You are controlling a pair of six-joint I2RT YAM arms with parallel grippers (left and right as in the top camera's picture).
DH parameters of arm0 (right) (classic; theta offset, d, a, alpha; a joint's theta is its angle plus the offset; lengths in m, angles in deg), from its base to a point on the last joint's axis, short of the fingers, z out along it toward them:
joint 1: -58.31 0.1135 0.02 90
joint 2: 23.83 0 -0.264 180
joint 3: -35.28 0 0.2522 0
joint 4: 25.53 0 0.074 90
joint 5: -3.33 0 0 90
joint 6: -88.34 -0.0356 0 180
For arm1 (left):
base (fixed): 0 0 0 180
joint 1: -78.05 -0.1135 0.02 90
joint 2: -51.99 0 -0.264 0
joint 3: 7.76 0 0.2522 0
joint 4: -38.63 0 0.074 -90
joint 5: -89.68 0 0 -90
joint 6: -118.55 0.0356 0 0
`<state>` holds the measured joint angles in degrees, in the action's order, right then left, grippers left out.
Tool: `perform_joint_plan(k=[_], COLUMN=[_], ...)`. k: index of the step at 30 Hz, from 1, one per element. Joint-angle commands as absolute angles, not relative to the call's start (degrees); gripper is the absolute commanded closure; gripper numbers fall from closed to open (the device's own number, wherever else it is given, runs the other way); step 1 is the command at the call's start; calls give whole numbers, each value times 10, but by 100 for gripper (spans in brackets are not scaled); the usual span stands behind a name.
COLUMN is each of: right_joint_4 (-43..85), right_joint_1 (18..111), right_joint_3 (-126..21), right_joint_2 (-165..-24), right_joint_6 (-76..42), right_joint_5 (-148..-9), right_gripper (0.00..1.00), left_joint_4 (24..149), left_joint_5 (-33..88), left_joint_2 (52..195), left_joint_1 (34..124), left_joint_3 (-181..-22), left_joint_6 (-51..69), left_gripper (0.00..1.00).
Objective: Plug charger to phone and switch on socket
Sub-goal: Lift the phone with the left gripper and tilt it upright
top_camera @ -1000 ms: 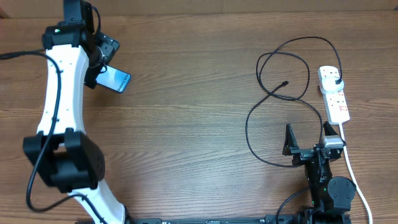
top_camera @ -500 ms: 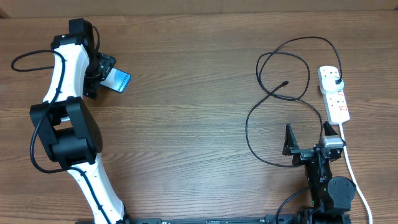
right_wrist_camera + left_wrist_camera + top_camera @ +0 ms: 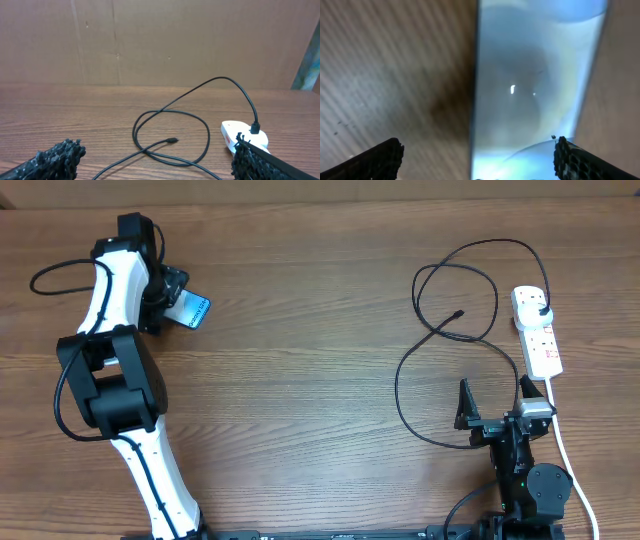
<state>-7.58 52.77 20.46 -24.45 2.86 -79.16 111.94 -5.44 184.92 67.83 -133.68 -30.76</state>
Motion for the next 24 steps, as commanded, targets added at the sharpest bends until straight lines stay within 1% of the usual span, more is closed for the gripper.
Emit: perform_joint_plan(k=[1, 6, 14, 24], right_joint_4=[-78, -78, -78, -78], right_joint_1=[527, 527, 527, 527], right_joint_3=[211, 211, 211, 211], right_joint_2=[-240, -240, -240, -240], right_joint_6=[27, 27, 27, 27], right_joint_5=[-789, -789, -789, -789], right_gripper=[0, 0, 0, 0], left_joint_4=[1119, 1131, 1187, 1181], left_joint_5=[-58, -52, -43, -37], left_joint_2=[1865, 1889, 1961, 1982], left_joint_1=[680, 681, 681, 684], left_joint_3=[-1384, -1418, -1503, -1508], left_joint_6=[-327, -335, -334, -346], left_gripper=[1, 1, 0, 0])
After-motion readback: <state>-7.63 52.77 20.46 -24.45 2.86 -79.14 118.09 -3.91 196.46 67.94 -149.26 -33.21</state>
